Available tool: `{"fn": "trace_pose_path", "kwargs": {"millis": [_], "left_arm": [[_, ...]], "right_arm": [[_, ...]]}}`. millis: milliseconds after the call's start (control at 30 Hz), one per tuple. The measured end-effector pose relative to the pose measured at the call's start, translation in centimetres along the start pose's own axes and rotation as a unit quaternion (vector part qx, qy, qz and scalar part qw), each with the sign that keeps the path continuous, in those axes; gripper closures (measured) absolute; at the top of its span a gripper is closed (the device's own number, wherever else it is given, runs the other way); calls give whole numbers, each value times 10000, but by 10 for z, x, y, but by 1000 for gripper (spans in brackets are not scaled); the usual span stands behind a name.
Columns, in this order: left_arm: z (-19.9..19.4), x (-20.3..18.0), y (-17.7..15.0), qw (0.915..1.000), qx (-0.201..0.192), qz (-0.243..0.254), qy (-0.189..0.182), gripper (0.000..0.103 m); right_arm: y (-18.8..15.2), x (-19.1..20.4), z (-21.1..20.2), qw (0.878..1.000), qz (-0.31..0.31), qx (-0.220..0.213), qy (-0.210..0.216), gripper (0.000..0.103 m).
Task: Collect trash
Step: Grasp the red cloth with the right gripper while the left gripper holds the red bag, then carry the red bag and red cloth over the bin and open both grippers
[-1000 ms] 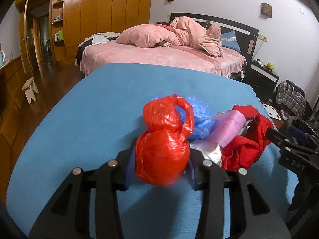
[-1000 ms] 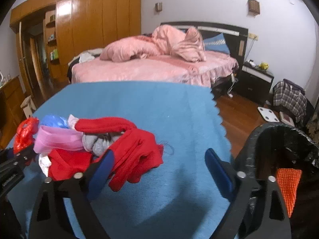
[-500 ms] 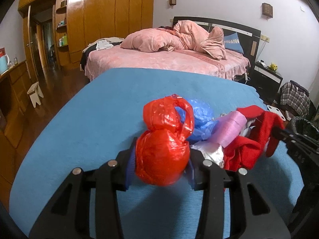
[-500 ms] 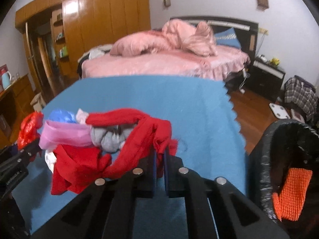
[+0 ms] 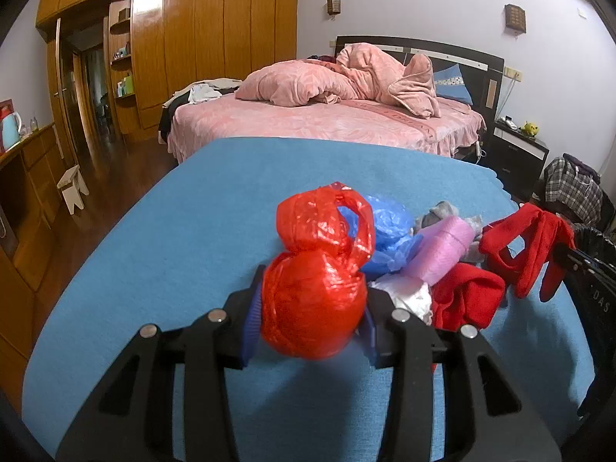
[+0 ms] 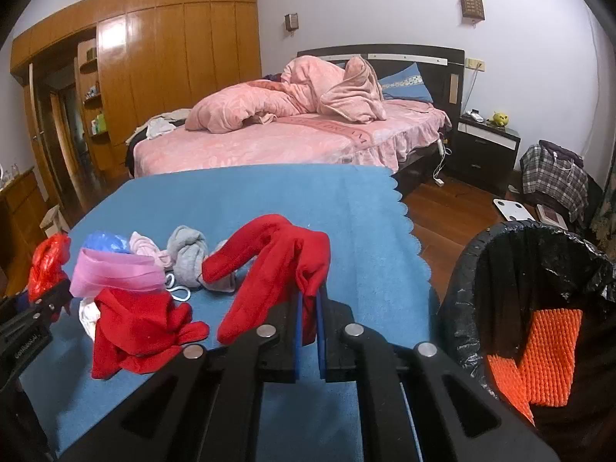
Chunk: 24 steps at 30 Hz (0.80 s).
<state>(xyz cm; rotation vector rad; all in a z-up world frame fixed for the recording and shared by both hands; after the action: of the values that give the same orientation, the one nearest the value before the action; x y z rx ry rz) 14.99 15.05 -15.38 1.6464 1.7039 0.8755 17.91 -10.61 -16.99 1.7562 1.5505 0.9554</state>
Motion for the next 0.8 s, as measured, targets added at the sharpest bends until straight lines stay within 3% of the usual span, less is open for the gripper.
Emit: {"fn": "trace_pose_path", "kwargs": {"millis": [433,800], "left_arm": [[-23,-2,12,9993,-364,-79,-31,63],[-41,-38,31,9975,-562,182,-375,63]], "right_arm": [[26,-21,-37,9986,316,-344,256,97],[32,-34,-55,9982,323,-371,349,97]]}}
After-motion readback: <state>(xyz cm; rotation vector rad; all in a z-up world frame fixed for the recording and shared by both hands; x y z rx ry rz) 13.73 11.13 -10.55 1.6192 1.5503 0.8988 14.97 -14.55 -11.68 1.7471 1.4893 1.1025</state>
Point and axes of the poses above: each gripper's, at about its wrist camera, not at the fingertips, and z roughly the way its jaws point, x to its left, y to its top, the point moved 3 cm from there along z, roughly the way its jaws point, and after that the axes turned 3 degrees about z, right-handed, at the moved point
